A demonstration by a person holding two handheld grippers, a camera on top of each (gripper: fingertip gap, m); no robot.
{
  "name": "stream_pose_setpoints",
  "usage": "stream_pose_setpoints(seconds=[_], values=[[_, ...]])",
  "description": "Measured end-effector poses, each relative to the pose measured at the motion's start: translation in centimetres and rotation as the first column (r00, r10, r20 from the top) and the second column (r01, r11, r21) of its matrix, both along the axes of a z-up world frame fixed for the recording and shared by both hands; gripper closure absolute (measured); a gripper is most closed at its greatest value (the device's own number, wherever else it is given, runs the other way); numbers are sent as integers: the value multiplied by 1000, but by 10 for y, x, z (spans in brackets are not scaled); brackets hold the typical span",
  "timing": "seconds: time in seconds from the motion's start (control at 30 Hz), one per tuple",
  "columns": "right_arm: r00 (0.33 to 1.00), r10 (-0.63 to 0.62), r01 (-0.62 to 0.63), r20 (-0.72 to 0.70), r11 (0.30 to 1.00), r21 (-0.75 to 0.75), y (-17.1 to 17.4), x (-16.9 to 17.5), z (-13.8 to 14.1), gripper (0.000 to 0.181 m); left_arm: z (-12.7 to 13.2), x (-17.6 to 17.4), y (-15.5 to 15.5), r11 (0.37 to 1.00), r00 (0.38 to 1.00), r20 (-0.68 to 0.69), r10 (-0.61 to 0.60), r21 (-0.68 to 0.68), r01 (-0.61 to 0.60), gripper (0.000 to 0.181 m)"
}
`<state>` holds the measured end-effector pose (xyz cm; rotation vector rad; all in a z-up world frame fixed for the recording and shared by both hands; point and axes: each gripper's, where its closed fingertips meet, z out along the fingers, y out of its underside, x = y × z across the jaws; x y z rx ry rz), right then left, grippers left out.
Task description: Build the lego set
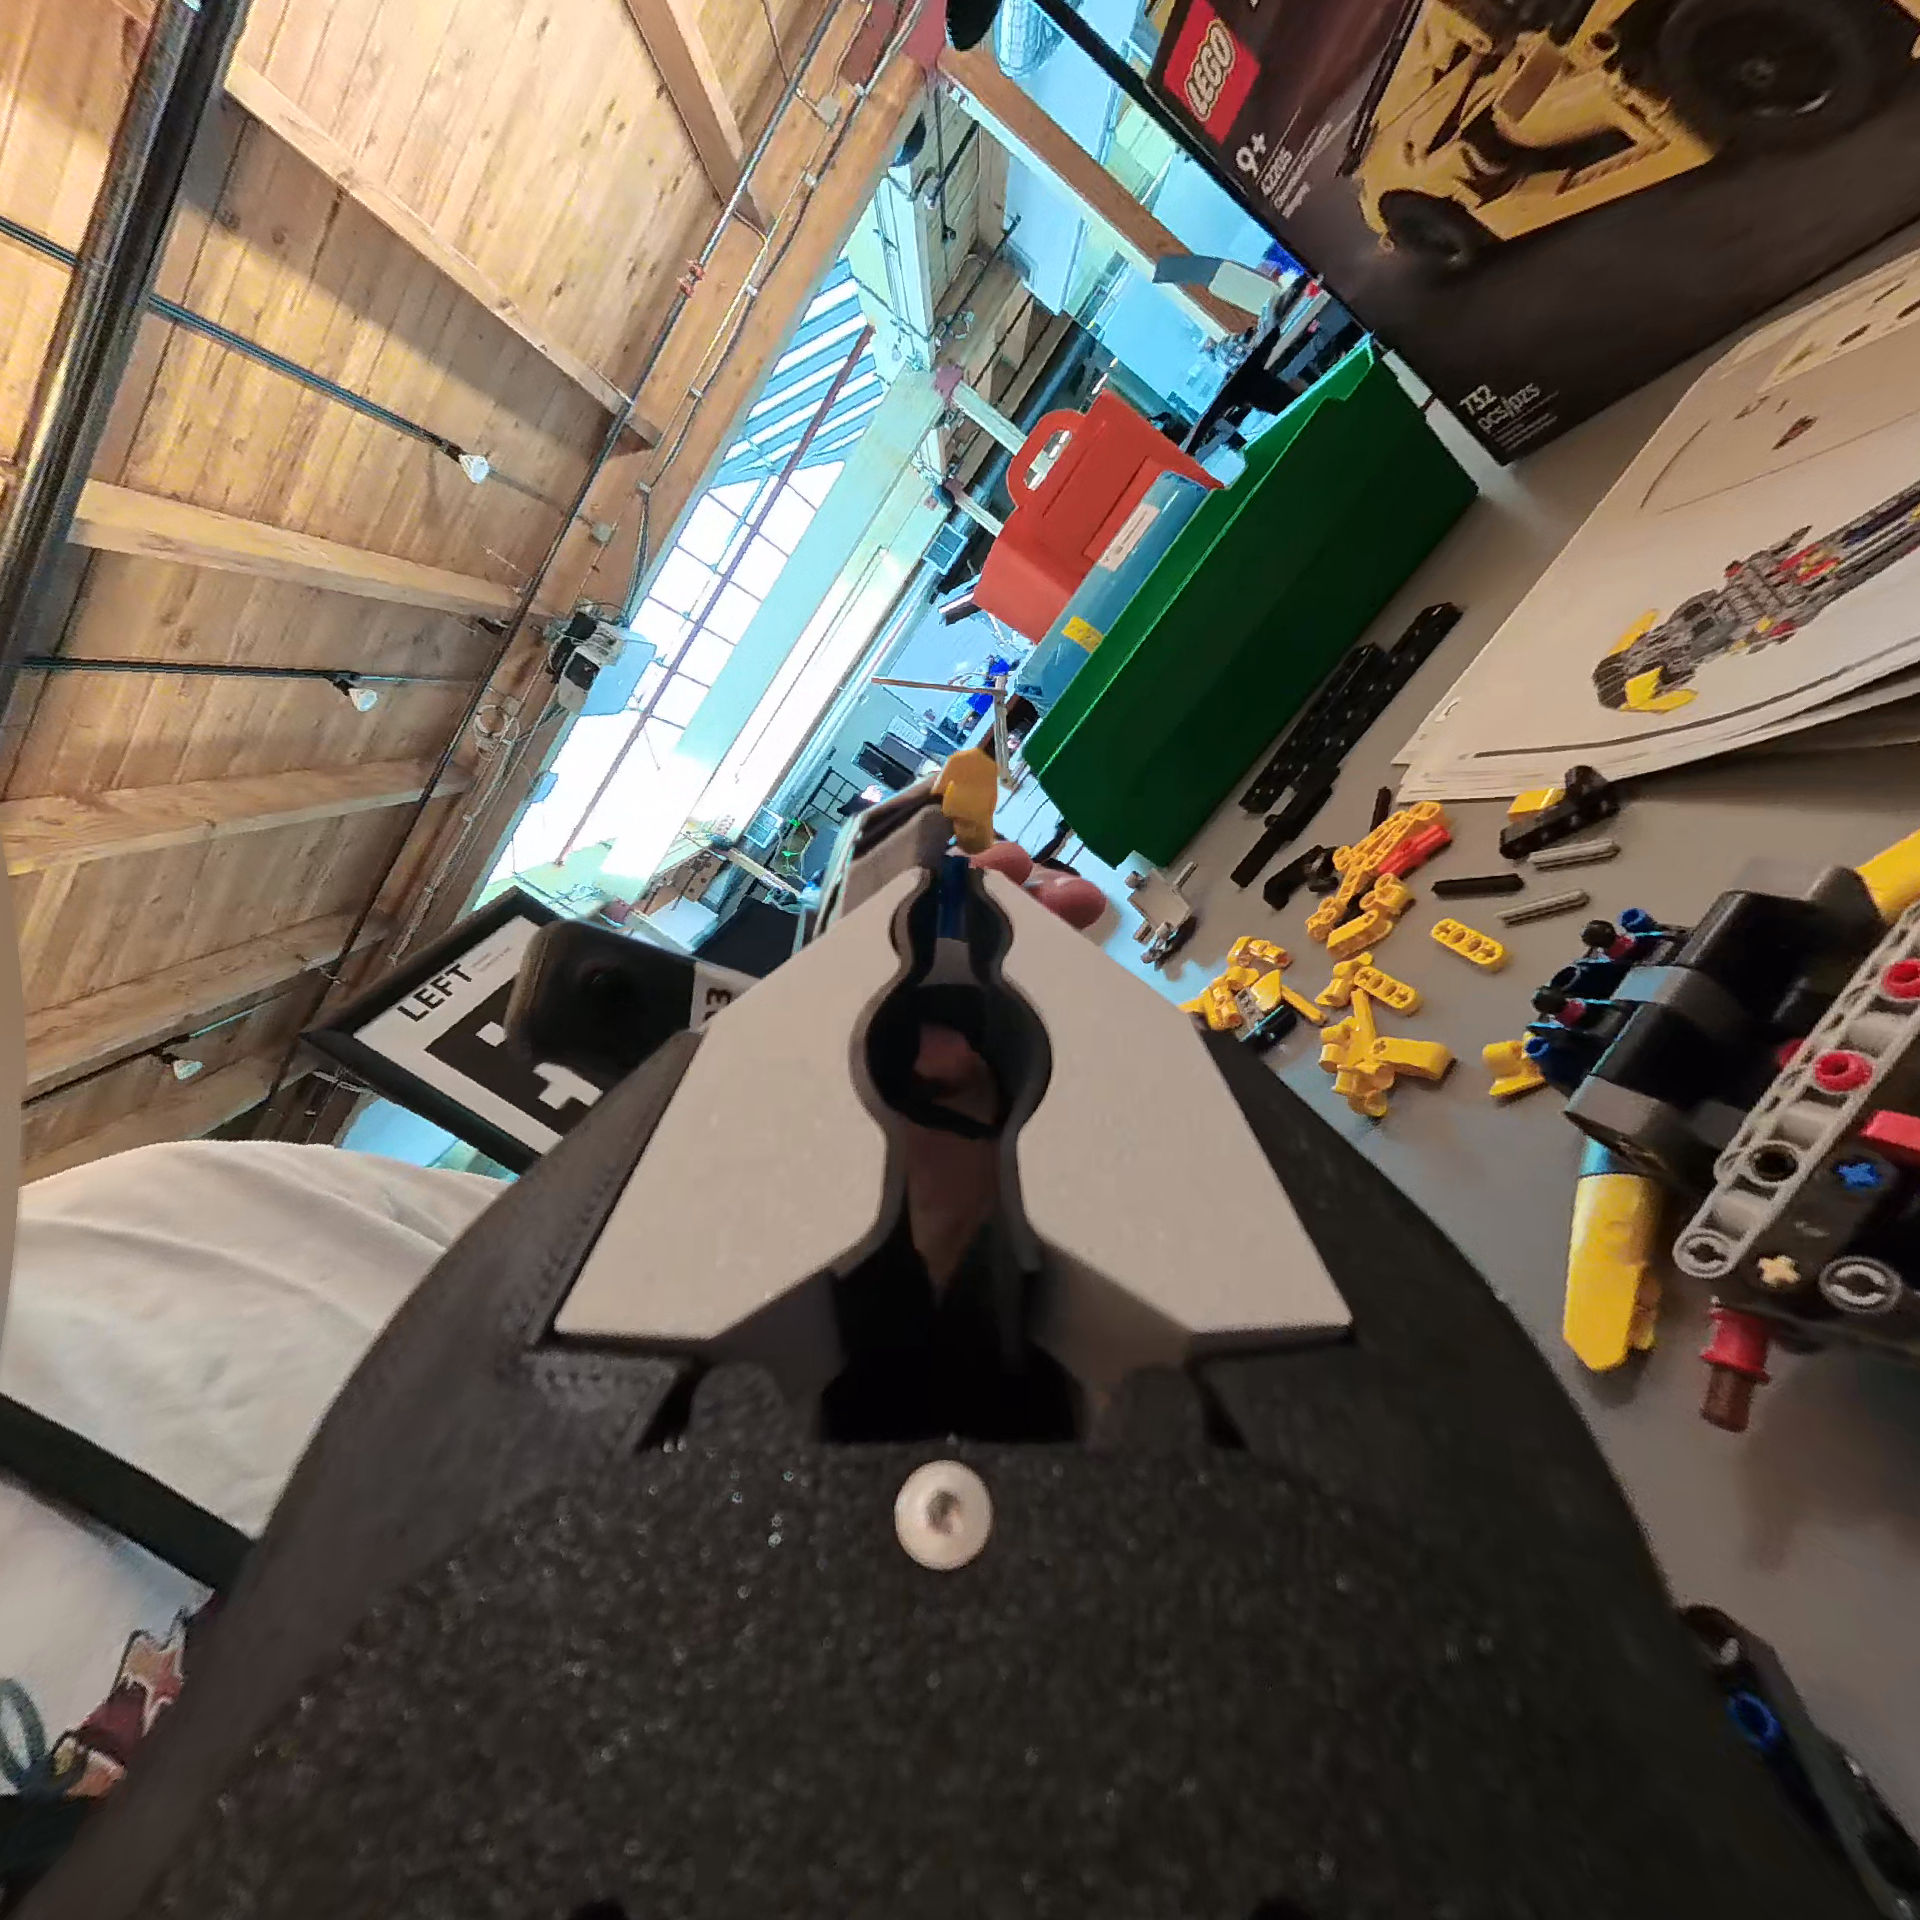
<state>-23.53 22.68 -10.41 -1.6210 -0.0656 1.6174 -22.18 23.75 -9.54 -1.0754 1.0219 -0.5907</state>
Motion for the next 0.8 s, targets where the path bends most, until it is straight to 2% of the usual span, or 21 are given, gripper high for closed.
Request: stream_pose_setpoints(seconds=[0.13,0.3,0.47,0.53,0.6,0.7,0.8], values=[[998,57,-58,-40,998,-17,-2,1,-1,178,-2,2,-2,995,998,27,-58,-84,60,181],[977,159,-165,-141,986,-33,-7,0,6,179,3,3,-7,959,980,114,-163,-214,184,181],[995,42,-41,-88,999,19,0,10,6,178,-7,2,-2,970,991,49,-124,-207,132,181],[994,-64,69,-84,996,53,9,24,10,178,-14,4,-3,986,996,-22,-88,-144,84,180],[988,-153,154,-20,985,83,16,33,4,177,-18,8,-8,996,994,-83,-66,-59,61,181],[987,-158,152,43,982,111,16,27,-3,177,-19,13,-17,997,991,-111,-71,-7,70,180],[987,-152,144,60,983,116,14,23,-4,177,-18,11,-13,999,993,-108,-55,-8,54,181]])
